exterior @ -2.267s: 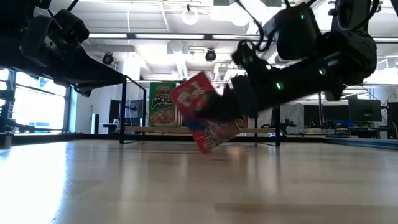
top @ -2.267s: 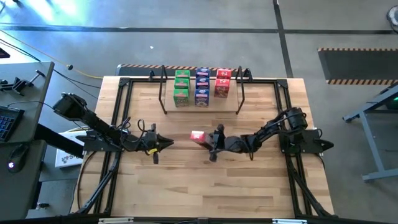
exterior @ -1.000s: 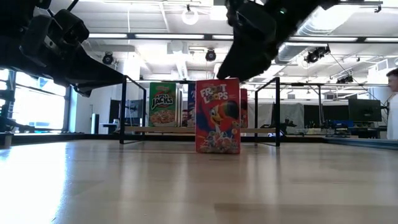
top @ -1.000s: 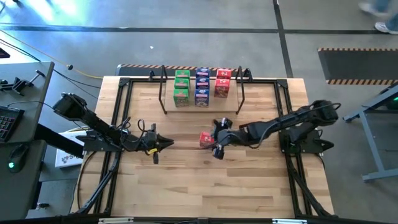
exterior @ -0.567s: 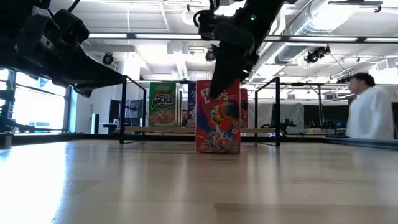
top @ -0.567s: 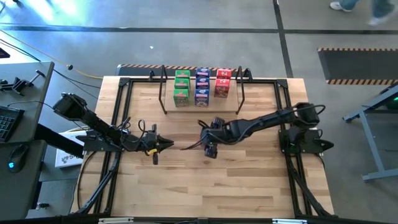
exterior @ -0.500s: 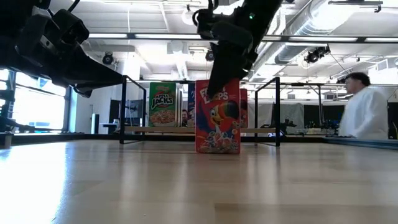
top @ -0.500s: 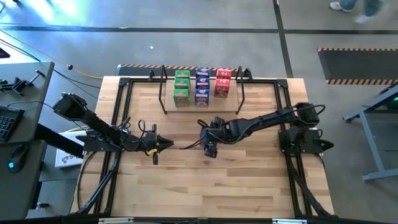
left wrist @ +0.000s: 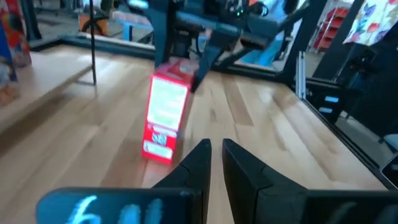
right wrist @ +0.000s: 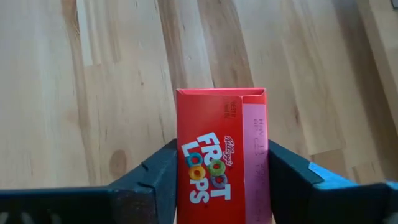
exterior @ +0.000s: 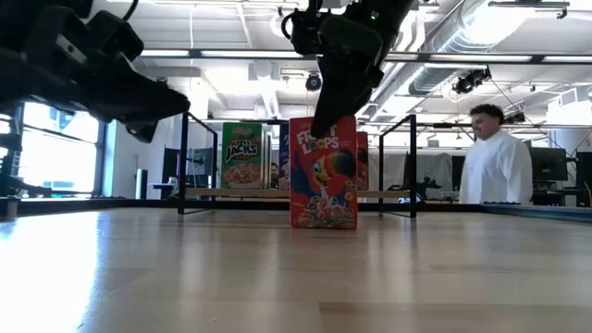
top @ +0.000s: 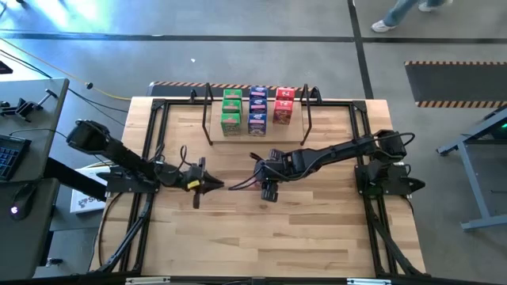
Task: Stack cereal on shelf
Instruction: Put the red cereal box on the shelf aligned with the red cereal box
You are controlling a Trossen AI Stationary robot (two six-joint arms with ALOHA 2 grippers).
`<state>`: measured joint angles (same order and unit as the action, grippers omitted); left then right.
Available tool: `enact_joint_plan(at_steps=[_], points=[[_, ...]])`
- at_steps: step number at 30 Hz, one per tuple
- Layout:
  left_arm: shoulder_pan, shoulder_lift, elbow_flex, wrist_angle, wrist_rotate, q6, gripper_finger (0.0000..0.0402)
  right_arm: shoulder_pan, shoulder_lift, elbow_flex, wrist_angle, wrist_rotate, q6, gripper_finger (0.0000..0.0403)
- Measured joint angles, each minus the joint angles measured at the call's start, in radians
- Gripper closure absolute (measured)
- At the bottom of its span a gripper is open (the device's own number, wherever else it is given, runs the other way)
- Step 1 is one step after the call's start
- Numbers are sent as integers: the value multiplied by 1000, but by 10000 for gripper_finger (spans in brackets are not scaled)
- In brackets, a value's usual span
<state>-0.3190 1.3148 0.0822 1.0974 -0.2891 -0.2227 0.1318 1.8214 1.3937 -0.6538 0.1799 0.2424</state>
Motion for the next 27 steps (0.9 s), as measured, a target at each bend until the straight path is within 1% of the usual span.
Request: enact_joint_plan(at_steps=[4,9,11,13,18,21,24,27], points=[[85,0,0,40,102,42,371,-1,-5,0,-1,0,-15,234],[197,0,0,65,248,42,371,-5,-44,0,-2,0,-46,235],[235,-2,0,75,296,41,371,-13,-73,0,-19,-5,-83,235],[270,-16,0,77,345,41,371,-32,-102,17,-73,-12,-124,235],[348,-79,0,78,439,42,371,-122,-151,123,-265,7,-281,235],[390,-120,0,69,483,42,371,-199,-151,182,-347,-15,-399,235],[428,-155,0,56,523,43,371,-275,-151,189,-343,-25,-526,235],[463,-186,0,17,552,50,371,-347,-151,174,-319,-50,-592,235]])
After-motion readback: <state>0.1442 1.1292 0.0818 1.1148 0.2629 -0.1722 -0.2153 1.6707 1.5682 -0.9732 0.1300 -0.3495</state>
